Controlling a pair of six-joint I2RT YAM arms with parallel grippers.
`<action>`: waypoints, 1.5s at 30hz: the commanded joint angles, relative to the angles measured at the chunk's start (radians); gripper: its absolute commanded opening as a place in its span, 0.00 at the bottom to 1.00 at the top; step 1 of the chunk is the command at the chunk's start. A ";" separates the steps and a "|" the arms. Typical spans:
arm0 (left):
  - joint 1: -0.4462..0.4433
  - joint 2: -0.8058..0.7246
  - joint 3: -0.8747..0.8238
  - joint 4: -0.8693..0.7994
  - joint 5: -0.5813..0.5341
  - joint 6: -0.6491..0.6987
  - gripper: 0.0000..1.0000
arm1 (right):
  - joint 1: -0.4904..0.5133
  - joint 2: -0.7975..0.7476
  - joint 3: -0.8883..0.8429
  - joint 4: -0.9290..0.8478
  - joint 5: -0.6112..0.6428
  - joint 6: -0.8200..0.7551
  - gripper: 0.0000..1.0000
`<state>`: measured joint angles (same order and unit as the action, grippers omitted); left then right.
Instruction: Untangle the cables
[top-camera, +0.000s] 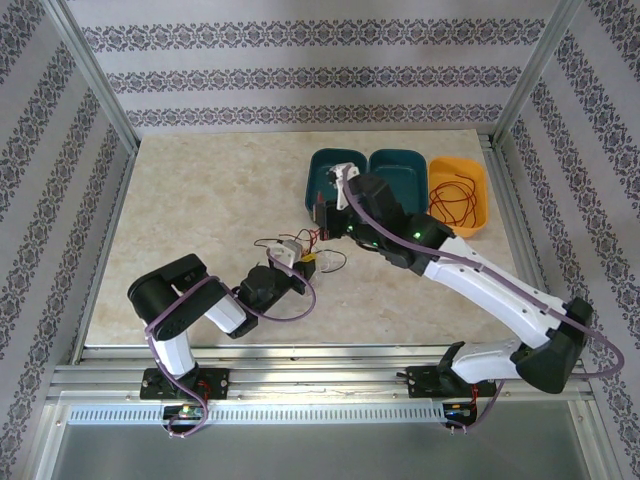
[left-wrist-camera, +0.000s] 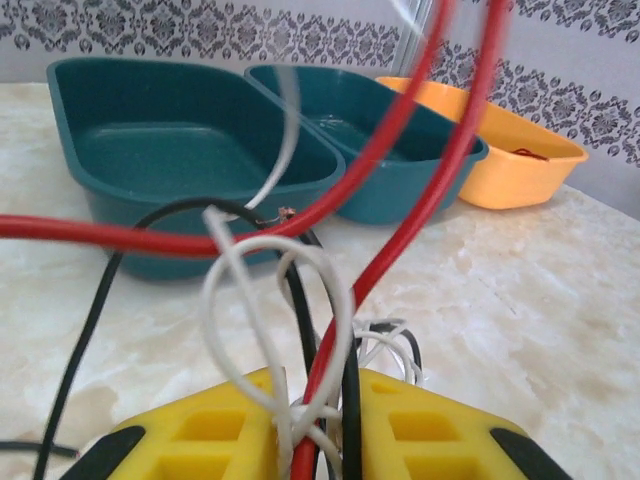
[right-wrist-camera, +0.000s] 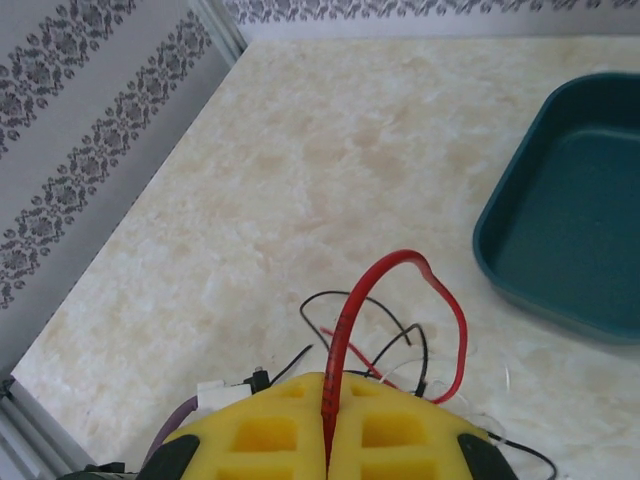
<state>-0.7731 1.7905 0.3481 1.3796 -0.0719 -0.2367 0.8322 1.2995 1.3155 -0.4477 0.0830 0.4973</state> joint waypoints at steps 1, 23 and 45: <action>-0.009 0.028 -0.019 0.047 -0.019 -0.039 0.21 | -0.014 -0.049 0.027 -0.018 0.041 -0.029 0.00; -0.006 0.074 0.001 0.048 -0.016 -0.073 0.22 | -0.095 -0.158 0.102 -0.084 0.053 -0.107 0.00; -0.005 0.017 -0.048 0.047 0.007 -0.084 0.63 | -0.459 -0.085 0.154 -0.195 -0.025 -0.147 0.00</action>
<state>-0.7727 1.8366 0.3157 1.3846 -0.0776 -0.3046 0.4129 1.1999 1.4483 -0.6254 0.0807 0.3668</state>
